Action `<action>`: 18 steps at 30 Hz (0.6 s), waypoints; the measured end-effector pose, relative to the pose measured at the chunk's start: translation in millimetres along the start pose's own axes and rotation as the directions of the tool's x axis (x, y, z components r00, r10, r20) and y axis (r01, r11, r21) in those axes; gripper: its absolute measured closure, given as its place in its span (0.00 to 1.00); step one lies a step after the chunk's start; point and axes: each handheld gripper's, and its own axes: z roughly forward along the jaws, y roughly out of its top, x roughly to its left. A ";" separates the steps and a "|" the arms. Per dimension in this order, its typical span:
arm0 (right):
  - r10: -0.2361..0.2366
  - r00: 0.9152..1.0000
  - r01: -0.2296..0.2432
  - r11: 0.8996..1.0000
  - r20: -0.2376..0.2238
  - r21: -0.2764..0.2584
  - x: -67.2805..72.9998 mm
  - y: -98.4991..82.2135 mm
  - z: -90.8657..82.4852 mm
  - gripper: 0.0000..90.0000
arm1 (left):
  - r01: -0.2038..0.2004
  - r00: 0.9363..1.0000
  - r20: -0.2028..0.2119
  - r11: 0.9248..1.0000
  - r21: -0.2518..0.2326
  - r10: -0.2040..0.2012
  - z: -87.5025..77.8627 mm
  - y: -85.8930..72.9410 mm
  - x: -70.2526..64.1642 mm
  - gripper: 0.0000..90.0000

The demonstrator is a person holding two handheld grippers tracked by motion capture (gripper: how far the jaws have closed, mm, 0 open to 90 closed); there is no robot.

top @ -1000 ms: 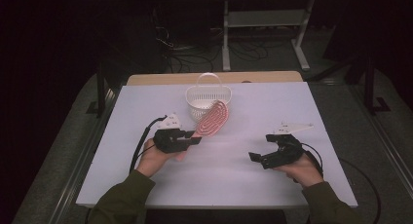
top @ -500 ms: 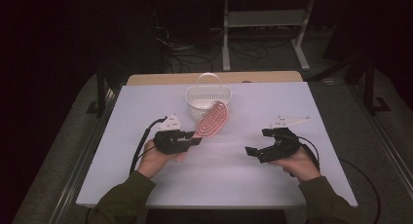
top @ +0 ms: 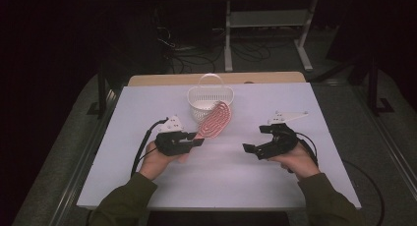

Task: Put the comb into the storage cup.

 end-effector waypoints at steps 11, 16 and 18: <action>-0.017 1.000 0.016 1.000 -0.020 -0.023 1.7 14.9 6.1 0.01 | 0.001 1.000 -0.007 1.000 -0.008 -0.001 -1.6 -0.4 1.0 0.78; -0.023 0.999 0.022 0.999 -0.027 -0.029 2.4 21.0 8.8 0.01 | 0.007 1.000 -0.010 1.000 -0.015 -0.007 -2.5 -0.5 1.8 0.78; -0.026 0.999 0.025 0.999 -0.030 -0.031 2.6 23.7 10.1 0.01 | 0.006 1.000 -0.013 1.000 -0.016 -0.006 -2.9 -0.5 2.0 0.78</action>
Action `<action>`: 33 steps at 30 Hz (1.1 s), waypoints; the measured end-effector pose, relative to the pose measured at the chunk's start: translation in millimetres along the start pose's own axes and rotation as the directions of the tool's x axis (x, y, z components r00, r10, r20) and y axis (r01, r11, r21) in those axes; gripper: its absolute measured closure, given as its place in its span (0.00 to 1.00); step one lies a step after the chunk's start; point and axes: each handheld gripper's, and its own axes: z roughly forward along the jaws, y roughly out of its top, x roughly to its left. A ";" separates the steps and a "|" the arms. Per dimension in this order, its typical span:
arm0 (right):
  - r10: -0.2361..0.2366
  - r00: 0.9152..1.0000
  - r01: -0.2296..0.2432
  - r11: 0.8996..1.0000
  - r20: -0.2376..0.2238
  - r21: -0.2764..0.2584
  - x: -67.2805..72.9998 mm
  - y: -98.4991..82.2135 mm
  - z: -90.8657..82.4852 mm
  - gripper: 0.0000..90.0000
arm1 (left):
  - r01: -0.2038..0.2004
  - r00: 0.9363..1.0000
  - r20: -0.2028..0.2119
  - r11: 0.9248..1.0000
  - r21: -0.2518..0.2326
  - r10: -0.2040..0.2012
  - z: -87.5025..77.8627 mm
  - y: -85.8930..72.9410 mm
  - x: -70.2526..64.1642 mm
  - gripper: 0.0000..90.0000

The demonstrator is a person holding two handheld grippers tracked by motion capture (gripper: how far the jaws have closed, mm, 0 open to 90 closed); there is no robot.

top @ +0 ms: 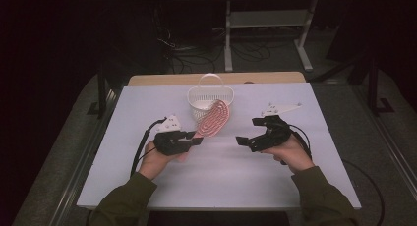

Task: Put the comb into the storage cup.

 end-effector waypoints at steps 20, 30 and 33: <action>-0.020 0.999 0.020 1.000 -0.027 -0.023 4.2 19.4 11.1 0.00 | -0.003 1.000 -0.011 1.000 -0.014 0.002 0.2 0.1 -2.0 0.78; -0.020 0.999 0.019 1.000 -0.039 -0.022 6.4 26.4 19.2 0.00 | -0.009 1.000 -0.011 1.000 -0.018 0.008 0.0 0.0 -3.8 0.78; -0.023 0.999 0.022 0.999 -0.042 -0.025 7.6 29.3 21.9 0.00 | -0.011 1.000 -0.013 1.000 -0.024 0.011 0.1 0.2 -4.8 0.78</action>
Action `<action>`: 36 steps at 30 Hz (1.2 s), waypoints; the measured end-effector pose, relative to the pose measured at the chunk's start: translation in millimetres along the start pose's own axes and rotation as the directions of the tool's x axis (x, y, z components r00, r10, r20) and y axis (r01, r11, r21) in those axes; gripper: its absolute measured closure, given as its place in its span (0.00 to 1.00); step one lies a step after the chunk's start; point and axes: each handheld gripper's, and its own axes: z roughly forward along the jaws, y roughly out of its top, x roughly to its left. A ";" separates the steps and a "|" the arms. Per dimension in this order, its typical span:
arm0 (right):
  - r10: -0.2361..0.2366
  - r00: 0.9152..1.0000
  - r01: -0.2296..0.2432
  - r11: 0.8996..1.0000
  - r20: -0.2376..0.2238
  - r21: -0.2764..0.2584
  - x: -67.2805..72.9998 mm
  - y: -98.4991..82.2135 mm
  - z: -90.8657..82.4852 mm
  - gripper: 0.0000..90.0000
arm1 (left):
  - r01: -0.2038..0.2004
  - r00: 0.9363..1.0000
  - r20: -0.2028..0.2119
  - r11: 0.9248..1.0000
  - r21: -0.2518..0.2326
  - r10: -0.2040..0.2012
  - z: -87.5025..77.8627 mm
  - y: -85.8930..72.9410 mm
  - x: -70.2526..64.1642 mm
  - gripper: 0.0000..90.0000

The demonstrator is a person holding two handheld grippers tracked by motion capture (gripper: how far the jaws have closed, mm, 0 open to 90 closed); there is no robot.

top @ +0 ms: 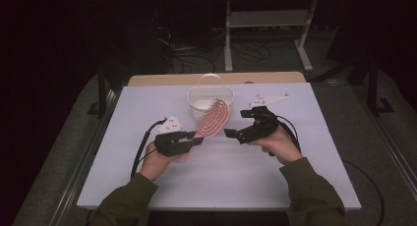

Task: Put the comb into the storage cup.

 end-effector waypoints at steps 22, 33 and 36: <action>0.003 1.000 -0.004 1.000 -0.027 -0.019 0.2 13.2 17.2 0.00 | -0.015 1.000 0.006 1.000 -0.004 0.015 4.9 -1.1 -6.0 0.78; 0.018 0.999 -0.019 1.000 -0.031 -0.018 2.5 12.2 22.6 0.00 | -0.037 0.999 0.017 0.999 -0.002 0.037 8.6 -1.3 -12.9 0.78; 0.023 0.999 -0.024 1.000 -0.028 -0.014 3.2 10.6 24.5 0.01 | -0.040 0.999 0.020 0.999 0.000 0.040 10.0 -1.7 -14.9 0.78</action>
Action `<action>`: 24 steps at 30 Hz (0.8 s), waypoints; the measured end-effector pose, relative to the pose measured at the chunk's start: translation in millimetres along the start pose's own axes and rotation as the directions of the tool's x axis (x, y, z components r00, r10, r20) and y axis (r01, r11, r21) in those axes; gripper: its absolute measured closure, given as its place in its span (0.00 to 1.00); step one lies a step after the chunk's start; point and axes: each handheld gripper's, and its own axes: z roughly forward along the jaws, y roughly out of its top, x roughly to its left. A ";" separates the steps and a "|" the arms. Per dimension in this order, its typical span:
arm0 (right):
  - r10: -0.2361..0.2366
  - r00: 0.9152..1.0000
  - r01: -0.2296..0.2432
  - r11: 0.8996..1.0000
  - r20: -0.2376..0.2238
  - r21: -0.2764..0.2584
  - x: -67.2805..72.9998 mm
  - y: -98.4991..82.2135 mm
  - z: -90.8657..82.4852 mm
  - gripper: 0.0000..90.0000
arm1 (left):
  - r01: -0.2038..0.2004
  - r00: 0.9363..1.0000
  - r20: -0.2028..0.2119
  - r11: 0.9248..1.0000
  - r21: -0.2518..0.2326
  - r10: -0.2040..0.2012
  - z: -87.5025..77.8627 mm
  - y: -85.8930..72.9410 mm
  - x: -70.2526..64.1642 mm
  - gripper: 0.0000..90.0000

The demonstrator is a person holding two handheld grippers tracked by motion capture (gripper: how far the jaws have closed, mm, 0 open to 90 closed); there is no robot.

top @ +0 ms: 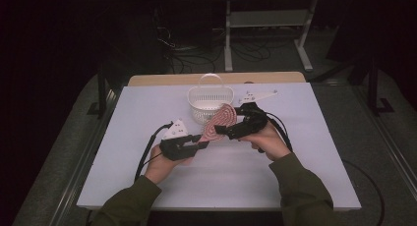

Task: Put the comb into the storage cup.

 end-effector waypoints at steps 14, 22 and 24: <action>0.058 0.998 -0.058 0.998 0.018 -0.008 -2.0 -2.0 -0.8 0.18 | -0.006 1.000 -0.007 1.000 0.005 0.007 4.8 -1.7 -2.3 0.78; 0.068 0.998 -0.068 0.998 0.012 -0.011 -0.4 -2.3 -0.5 0.30 | -0.013 1.000 -0.017 1.000 -0.001 0.013 5.0 -2.2 -4.3 0.78; 0.068 0.998 -0.068 0.998 0.013 -0.008 -1.0 -2.2 -0.2 0.33 | -0.014 1.000 -0.020 1.000 0.000 0.014 5.1 -2.5 -4.4 0.78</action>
